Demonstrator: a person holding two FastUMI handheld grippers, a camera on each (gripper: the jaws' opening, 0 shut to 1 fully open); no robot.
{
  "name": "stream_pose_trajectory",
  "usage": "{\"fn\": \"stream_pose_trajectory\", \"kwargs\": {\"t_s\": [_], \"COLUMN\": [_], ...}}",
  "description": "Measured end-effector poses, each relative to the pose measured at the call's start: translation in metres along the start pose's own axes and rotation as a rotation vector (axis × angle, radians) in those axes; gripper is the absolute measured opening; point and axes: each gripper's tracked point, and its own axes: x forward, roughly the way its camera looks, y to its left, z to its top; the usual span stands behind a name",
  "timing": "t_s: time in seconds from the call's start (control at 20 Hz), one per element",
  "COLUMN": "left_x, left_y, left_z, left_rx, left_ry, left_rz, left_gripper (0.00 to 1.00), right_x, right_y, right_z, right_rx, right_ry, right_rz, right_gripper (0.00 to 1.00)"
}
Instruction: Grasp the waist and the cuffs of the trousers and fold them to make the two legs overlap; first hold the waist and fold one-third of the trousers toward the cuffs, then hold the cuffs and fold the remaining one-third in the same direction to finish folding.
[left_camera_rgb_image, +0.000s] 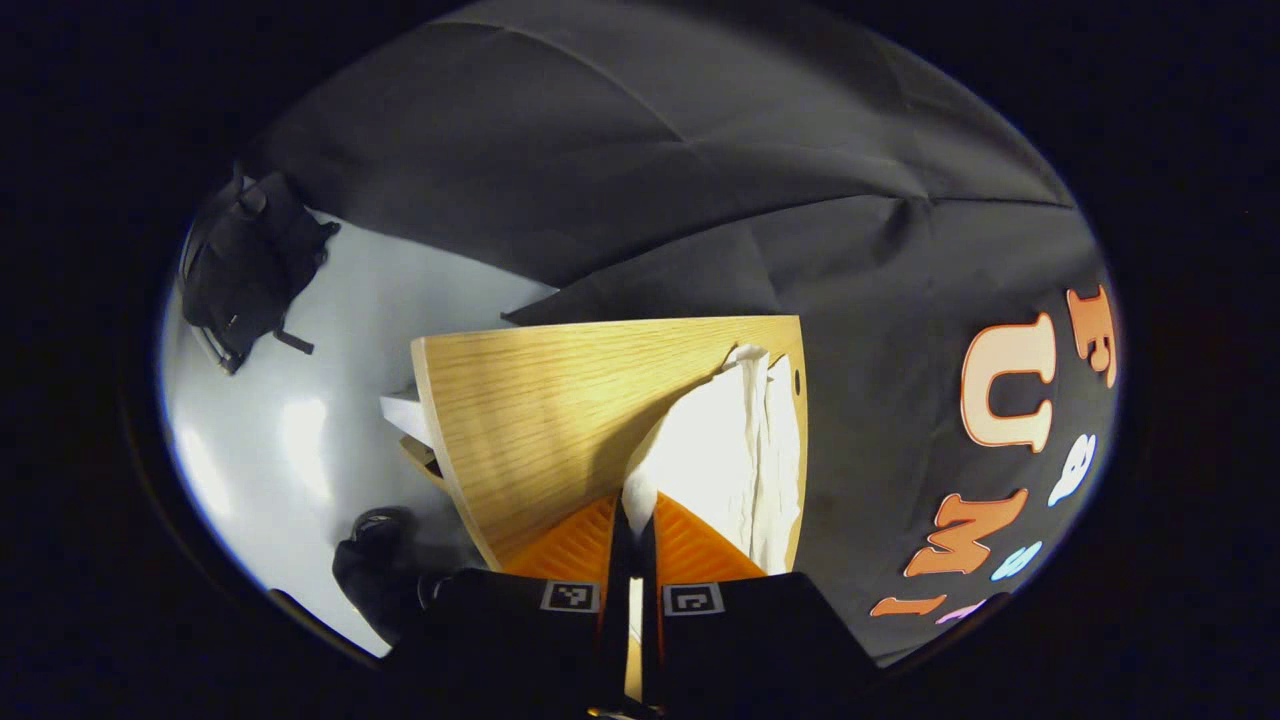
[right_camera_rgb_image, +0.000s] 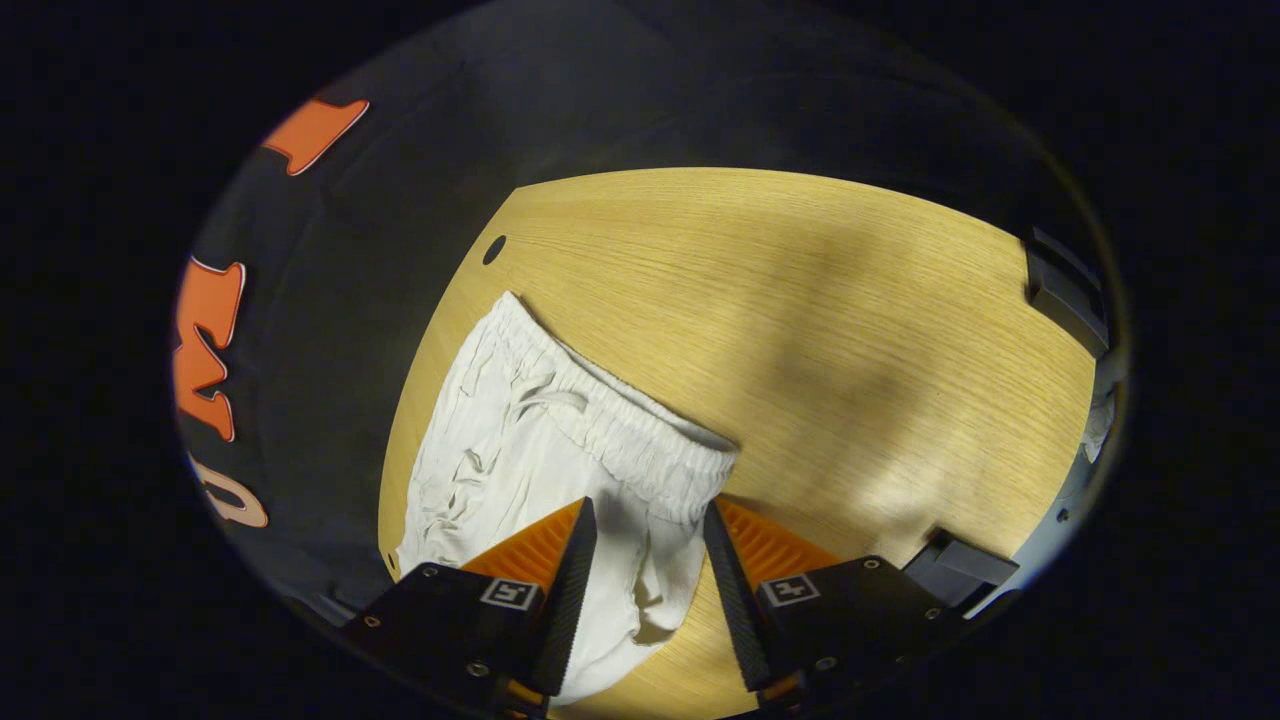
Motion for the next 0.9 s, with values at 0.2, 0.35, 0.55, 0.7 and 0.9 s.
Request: {"fn": "stream_pose_trajectory", "kwargs": {"t_s": [0.2, 0.35, 0.55, 0.7, 0.9], "left_x": [0.004, 0.001, -0.009, -0.011, -0.012], "left_y": [-0.002, -0.006, -0.031, -0.049, -0.080], "left_z": [0.000, 0.003, 0.012, 0.020, 0.026], "left_rx": [0.025, 0.031, 0.054, 0.090, 0.127], "left_ry": [-0.005, -0.011, -0.036, -0.054, -0.049], "left_rz": [0.018, 0.008, -0.033, -0.061, -0.106], "left_gripper": [0.10, 0.10, 0.10, 0.08, 0.08], "right_x": [0.003, 0.006, 0.002, -0.008, -0.020], "right_y": [-0.007, -0.011, -0.007, 0.002, 0.030], "right_z": [0.002, 0.002, 0.003, 0.007, 0.018], "right_rx": [0.124, 0.207, 0.264, 0.288, 0.314], "right_ry": [-0.014, -0.040, -0.027, -0.009, -0.012], "right_rz": [0.031, 0.052, 0.059, 0.056, 0.100], "right_gripper": [0.37, 0.22, 0.08, 0.07, 0.07]}}
